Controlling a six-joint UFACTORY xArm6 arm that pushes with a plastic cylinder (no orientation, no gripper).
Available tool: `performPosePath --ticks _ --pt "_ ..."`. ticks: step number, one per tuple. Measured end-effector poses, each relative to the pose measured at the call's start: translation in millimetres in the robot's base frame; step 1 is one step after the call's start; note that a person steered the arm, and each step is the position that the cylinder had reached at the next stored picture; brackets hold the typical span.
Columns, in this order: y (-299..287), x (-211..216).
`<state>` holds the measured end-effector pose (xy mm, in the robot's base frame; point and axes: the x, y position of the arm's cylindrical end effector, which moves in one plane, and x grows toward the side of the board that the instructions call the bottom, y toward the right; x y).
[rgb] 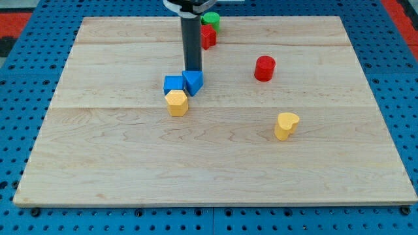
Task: Move the yellow heart into the yellow hexagon
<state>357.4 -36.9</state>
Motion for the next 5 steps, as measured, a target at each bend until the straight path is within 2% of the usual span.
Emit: performPosePath --ticks 1,2,3,4,5 --pt "28.0 0.0" --pt "97.1 0.0" --pt "126.9 13.7" --pt "93.7 42.6" --pt "68.3 49.5"
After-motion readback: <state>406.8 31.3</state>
